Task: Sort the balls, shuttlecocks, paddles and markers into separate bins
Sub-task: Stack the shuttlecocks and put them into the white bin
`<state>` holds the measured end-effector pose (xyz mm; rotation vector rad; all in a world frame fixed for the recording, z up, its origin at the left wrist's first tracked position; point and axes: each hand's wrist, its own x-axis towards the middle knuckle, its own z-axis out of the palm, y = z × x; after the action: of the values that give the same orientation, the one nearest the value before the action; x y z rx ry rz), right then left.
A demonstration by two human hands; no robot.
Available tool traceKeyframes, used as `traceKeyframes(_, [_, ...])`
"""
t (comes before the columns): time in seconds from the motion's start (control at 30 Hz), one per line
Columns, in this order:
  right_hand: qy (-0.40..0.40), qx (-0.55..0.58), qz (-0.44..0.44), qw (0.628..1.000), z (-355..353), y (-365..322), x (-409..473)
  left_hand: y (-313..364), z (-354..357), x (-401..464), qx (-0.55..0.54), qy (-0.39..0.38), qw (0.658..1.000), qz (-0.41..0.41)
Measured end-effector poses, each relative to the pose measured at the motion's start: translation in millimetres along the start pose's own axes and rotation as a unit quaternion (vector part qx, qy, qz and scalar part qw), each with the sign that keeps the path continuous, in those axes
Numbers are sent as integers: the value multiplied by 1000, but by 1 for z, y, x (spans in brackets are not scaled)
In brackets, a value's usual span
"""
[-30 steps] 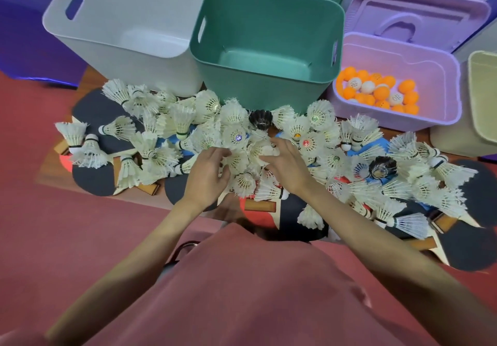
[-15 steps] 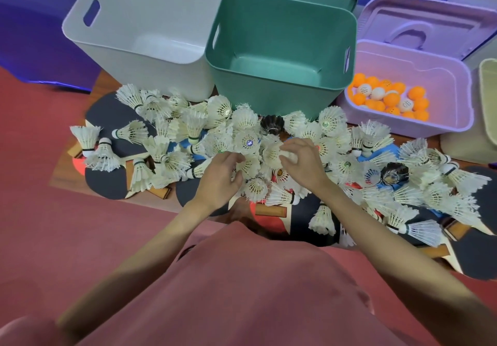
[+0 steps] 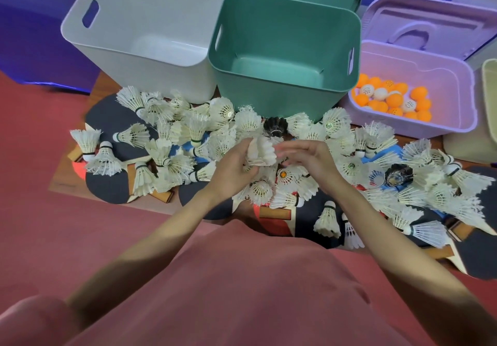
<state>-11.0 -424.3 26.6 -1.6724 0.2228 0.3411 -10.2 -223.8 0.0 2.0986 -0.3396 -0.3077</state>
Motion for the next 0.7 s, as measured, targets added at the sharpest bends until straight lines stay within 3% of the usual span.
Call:
traceKeyframes(0.13, [102,-211,-71,970,-15,23,14,-6,-7,-4,-16,81,995,-60])
traceKeyframes(0.33, [-25,-474,-126,871,-7,45,23,-20,-18,-11,-47,115,986,-111])
traceKeyframes(0.4, [-39,-510,-131,849,5,46,28,-21,-20,-14,-46,115,985,-117])
traceKeyframes(0.57, [-24,-533,-139,834,29,44,37,-24,-24,-17,-51,115,985,-118])
traceKeyframes(0.7, [50,-496,-145,855,28,38,32,-27,-25,-20,-40,117,984,-127])
